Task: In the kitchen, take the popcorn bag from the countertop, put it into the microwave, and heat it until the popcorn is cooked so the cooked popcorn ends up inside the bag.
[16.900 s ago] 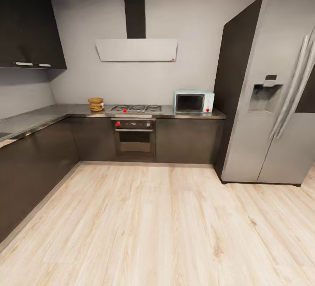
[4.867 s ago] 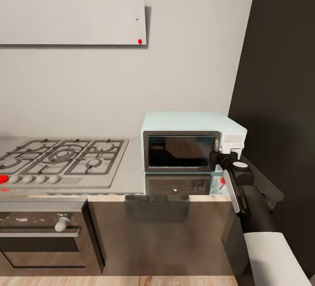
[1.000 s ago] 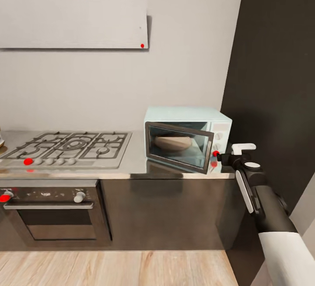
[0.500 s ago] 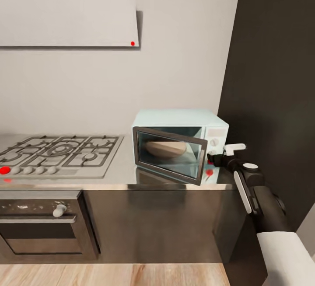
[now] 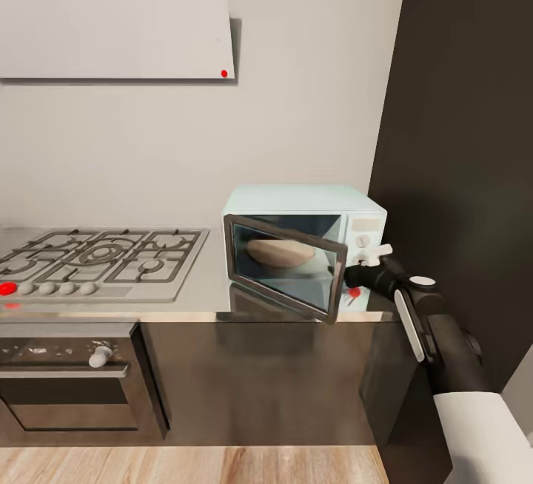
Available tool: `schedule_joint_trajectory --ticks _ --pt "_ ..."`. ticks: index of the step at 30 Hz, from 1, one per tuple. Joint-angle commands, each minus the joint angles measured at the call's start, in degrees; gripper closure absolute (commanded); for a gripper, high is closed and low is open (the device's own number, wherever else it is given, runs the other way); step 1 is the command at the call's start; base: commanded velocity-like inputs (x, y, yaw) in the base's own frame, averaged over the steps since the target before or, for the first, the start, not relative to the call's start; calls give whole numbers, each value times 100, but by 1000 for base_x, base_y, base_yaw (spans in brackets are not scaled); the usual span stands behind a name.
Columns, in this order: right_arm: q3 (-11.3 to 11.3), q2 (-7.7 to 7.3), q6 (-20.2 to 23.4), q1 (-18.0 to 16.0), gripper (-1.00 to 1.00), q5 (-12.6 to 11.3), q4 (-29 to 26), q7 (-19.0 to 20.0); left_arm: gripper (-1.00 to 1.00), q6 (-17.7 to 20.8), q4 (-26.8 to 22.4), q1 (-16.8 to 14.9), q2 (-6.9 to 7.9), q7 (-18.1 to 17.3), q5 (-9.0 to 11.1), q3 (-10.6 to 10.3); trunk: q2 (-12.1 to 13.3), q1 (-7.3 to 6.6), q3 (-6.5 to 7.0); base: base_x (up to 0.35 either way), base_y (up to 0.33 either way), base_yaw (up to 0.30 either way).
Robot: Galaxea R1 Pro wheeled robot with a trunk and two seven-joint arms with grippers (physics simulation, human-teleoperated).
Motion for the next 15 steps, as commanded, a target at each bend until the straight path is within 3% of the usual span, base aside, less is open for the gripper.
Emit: schedule_joint_trajectory --ticks 1,4,7,15 --pt "-7 -2 26 -4 -100 27 -5 264 -100 -7 -5 1 -1 3 25 0 -3 0 -5 0 0 0" --pt "-7 -5 26 -4 -100 28 -5 584 -100 -11 -7 1 -1 3 24 1 -3 0 -5 0 0 0" --pt "-6 -5 26 -4 -100 28 -5 650 -100 -15 -8 1 -8 3 24 12 -3 0 -5 -30 29 0" --pt "-7 -5 32 -4 -100 28 -5 656 -100 -12 -6 1 -18 3 24 26 -3 0 -5 -208 199 0"
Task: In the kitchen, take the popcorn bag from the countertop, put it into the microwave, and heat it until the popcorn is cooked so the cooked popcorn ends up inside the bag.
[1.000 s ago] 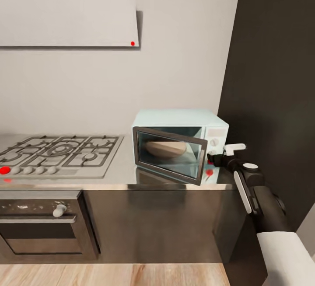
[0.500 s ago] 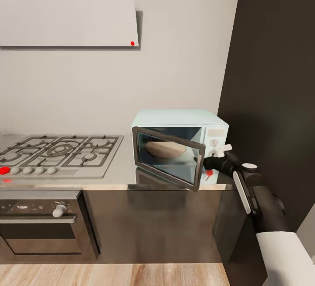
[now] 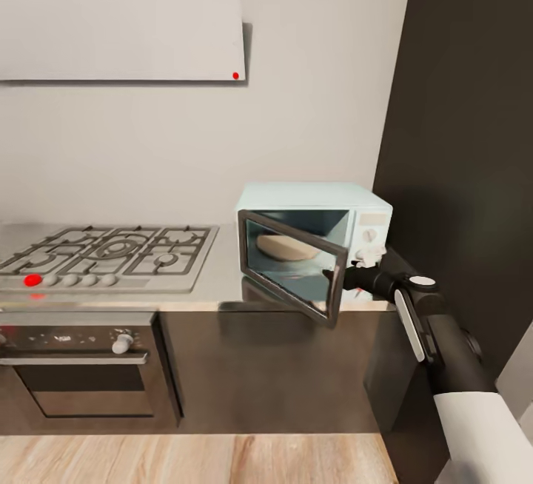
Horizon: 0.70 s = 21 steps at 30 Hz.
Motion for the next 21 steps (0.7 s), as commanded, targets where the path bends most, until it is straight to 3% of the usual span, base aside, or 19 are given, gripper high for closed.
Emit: schedule_joint_trajectory --ticks 1,8,14,21 --pt "-7 2 40 -4 -100 8 -6 43 -100 -9 -6 1 -1 3 22 2 -3 -2 -5 -231 220 0" --pt "-54 11 176 -10 -100 82 4 -96 -100 -10 -21 1 1 3 20 12 -4 -2 -5 -99 95 0" --pt "-51 -15 213 -13 -100 121 3 86 -100 -11 -29 1 -1 3 22 28 -4 -2 -5 -23 26 0" --pt "-51 -13 208 -13 -100 114 3 75 -100 -11 -29 1 -1 7 24 28 -4 -2 -5 -165 242 0"
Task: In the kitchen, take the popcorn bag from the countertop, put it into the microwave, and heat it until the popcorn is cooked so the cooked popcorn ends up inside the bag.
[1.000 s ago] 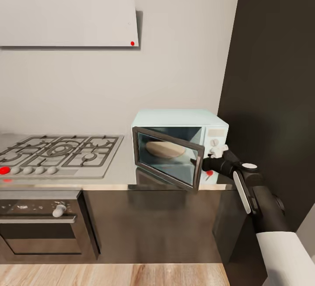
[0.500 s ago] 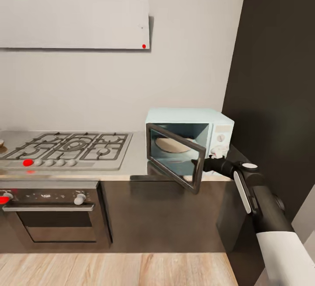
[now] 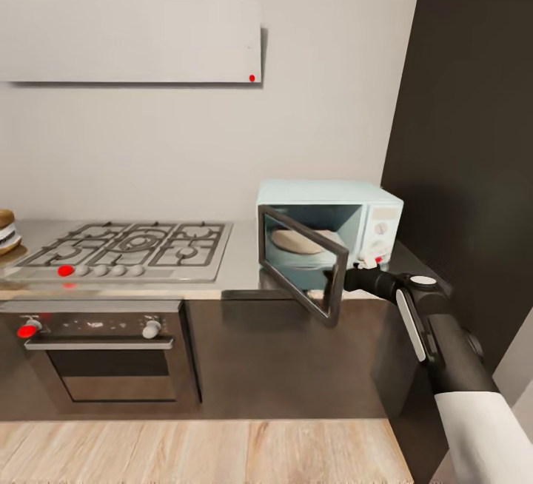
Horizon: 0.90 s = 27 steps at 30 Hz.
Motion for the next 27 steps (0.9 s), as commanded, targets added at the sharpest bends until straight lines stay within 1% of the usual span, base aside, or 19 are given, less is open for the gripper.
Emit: schedule_joint_trajectory --ticks 1,5,16,27 --pt "-7 3 29 -5 -100 12 -6 44 -100 -8 -5 1 -1 5 25 4 -3 -2 -5 -179 265 0" --pt "1 9 27 -5 -100 7 -6 -65 -100 -8 -5 1 -1 5 26 4 -3 -2 -5 -179 266 0" --pt "1 9 21 -5 -100 7 -6 -91 -100 -8 -5 1 -1 3 27 4 -3 -2 -5 -179 267 0" --pt "-7 9 16 -5 -100 -1 -6 -128 -100 -8 -5 1 -1 1 22 4 -3 -2 -5 -141 287 0"
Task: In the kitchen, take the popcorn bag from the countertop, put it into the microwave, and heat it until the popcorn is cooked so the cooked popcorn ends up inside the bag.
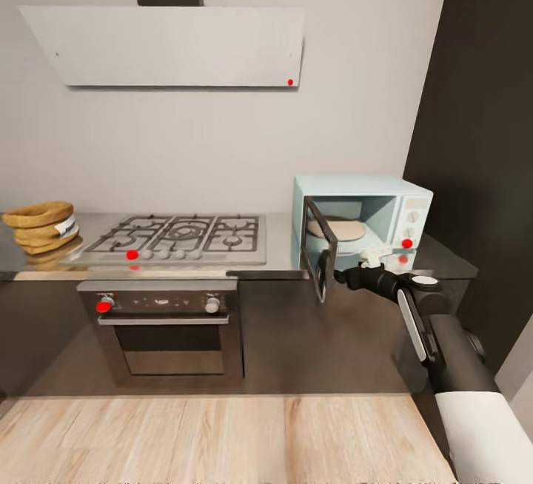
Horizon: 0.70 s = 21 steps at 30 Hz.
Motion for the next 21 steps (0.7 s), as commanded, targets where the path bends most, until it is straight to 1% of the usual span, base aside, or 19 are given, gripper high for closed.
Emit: schedule_joint_trajectory --ticks 1,4,8,9,10,11,12,13,14,15,16,17,18,19,21 --pt "60 2 74 -2 -100 -129 -8 39 -100 -8 -4 0 -1 2 25 3 -3 -1 -6 -135 289 0" --pt "53 -19 60 -2 -100 -149 -1 -91 -100 -8 -4 0 -1 3 29 3 -3 -1 -6 -114 237 0" --pt "2 -83 47 -2 -100 -161 9 -196 -100 -8 -4 0 -1 0 26 -4 -3 -1 -6 -23 46 0" --pt "-138 -94 51 -2 -100 -155 5 -198 -100 -8 -4 0 -1 0 28 -5 -3 -1 -6 -4 8 0" --pt "-375 -124 60 -2 -100 -138 6 -200 -100 -8 -4 0 -1 0 28 -4 -3 -1 -6 -2 4 0" --pt "-753 -260 55 -2 -100 2 75 -219 -100 -8 -4 0 -1 0 27 -2 -3 -1 -6 -1 2 0" --pt "-984 -397 51 -2 -100 178 215 -222 -100 -8 -4 0 -1 0 25 -1 -3 -1 -6 0 0 0" --pt "-1083 -470 49 -2 -100 286 316 -228 -100 -8 -4 0 -1 0 25 -1 -3 -1 -6 0 0 0" --pt "-1188 -556 40 -2 -100 495 619 -241 -100 -8 -4 0 -1 0 27 2 -3 -1 -6 0 0 0" --pt "-1222 -588 29 -2 -100 673 969 -265 -100 -8 -4 0 0 2 27 2 -3 -1 -6 0 0 0" --pt "-1235 -599 16 -2 -100 806 1250 -295 -100 -8 -4 0 0 1 28 3 -3 -1 -6 0 0 0" --pt "-1246 -606 -63 -2 -100 1001 1718 -347 -100 -8 -4 0 2 3 25 3 -3 -1 -6 0 0 0" --pt "-1252 -607 -235 -2 -100 1153 2173 -402 -100 -8 -4 0 3 2 27 3 -3 -1 -6 0 0 0" --pt "-1254 -605 -379 -2 -100 1226 2475 -455 -100 -8 -4 0 5 1 28 3 -3 -1 -6 0 0 0" --pt "-1256 -592 -733 -2 -100 1353 3456 -708 -100 -8 -4 0 7 4 29 3 -3 -1 -6 0 0 0"
